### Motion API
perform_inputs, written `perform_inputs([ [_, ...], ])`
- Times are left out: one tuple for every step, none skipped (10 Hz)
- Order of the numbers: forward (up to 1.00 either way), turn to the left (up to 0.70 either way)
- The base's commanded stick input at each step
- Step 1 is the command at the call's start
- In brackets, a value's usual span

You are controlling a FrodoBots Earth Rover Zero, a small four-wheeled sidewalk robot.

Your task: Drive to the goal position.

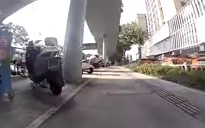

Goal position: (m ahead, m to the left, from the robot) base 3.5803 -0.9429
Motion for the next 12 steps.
perform_inputs([
  [0.45, 0.0],
  [0.45, -0.15],
  [0.45, -0.1],
  [0.49, 0.0],
  [0.7, 0.0],
  [0.7, 0.0],
  [0.7, 0.0],
  [0.7, 0.0],
  [0.7, 0.0],
  [0.7, 0.0],
  [0.7, 0.0],
  [0.7, 0.0],
])
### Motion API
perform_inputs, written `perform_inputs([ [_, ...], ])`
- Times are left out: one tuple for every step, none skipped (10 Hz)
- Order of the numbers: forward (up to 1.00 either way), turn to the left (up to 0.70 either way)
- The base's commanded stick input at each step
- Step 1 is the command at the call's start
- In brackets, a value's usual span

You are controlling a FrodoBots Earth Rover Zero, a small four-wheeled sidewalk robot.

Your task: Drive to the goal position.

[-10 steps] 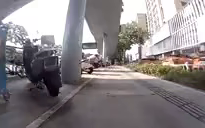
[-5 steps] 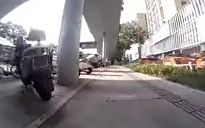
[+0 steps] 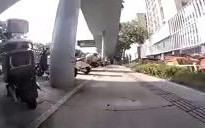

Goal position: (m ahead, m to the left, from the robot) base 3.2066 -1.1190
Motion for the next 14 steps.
perform_inputs([
  [0.7, 0.0],
  [0.7, 0.0],
  [0.7, 0.0],
  [0.7, 0.0],
  [0.7, 0.0],
  [0.7, 0.0],
  [0.7, 0.0],
  [0.7, 0.0],
  [0.7, 0.0],
  [0.7, 0.0],
  [0.7, 0.0],
  [0.7, 0.0],
  [0.7, 0.0],
  [0.7, -0.02],
])
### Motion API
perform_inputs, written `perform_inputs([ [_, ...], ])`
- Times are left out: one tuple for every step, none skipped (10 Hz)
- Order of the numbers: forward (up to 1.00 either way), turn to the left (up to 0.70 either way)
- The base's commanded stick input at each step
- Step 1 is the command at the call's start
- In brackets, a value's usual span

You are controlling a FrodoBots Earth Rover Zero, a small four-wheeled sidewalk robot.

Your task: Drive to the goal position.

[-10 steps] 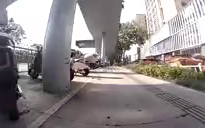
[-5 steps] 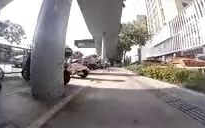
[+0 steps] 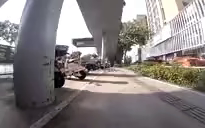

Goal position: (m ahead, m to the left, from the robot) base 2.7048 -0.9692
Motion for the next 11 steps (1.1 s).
perform_inputs([
  [0.7, -0.11],
  [0.7, -0.12],
  [0.7, -0.08],
  [0.7, 0.0],
  [0.7, 0.0],
  [0.7, 0.0],
  [0.7, 0.0],
  [0.7, 0.0],
  [0.7, 0.0],
  [0.7, 0.0],
  [0.7, 0.0],
])
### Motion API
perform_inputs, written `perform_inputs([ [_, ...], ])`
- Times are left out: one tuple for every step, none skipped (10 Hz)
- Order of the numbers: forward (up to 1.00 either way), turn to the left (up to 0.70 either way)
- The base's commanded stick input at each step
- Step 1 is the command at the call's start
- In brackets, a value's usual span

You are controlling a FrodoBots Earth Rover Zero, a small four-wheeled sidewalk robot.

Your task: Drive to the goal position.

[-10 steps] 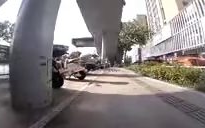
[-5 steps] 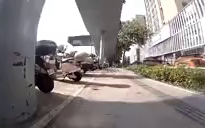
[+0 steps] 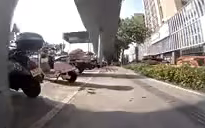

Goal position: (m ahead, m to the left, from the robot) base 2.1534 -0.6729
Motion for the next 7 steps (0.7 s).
perform_inputs([
  [0.7, 0.0],
  [0.7, 0.0],
  [0.7, -0.03],
  [0.7, -0.11],
  [0.7, -0.1],
  [0.7, 0.0],
  [0.7, 0.0],
])
